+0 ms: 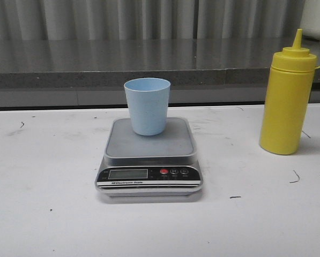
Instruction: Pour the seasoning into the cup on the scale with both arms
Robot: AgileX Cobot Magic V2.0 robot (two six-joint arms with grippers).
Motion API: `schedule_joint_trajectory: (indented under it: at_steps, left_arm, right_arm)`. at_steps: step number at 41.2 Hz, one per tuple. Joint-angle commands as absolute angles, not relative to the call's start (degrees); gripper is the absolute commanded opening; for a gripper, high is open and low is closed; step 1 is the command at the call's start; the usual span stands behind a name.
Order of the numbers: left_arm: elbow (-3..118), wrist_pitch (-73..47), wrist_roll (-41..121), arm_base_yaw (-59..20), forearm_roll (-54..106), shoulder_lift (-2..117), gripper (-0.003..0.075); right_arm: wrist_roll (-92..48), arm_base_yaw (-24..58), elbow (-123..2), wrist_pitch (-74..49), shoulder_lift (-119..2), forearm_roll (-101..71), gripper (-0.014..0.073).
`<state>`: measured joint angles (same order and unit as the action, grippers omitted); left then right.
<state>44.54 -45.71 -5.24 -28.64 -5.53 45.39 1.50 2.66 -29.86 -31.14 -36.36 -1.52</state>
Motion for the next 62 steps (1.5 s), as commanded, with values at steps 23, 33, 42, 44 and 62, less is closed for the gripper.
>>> schedule_joint_trajectory:
  at_steps: [23, 33, 42, 44, 62]
  left_arm:
    - [46.0, -42.1, -5.3, -29.0, -5.8, 45.1, 0.0387]
    - [46.0, -42.1, -5.3, -29.0, -5.8, 45.1, 0.0387]
    - [46.0, -42.1, -5.3, -29.0, -5.8, 45.1, 0.0387]
    - [46.0, -42.1, -5.3, -29.0, -5.8, 45.1, 0.0387]
    - [46.0, -42.1, -5.3, -29.0, -5.8, 45.1, 0.0387]
  right_arm:
    - [1.2, 2.6, -34.5, -25.2, -39.7, -1.5, 0.0646]
    - [1.2, 4.2, -39.3, -25.2, -48.1, -3.0, 0.0654]
    - [1.2, 7.8, -38.4, -19.5, -58.2, -3.1, 0.0654]
    - [1.2, 8.2, -37.5, -16.8, -60.3, -3.2, 0.0654]
    - [1.4, 8.2, -21.3, 28.8, -74.3, -7.2, 0.0654]
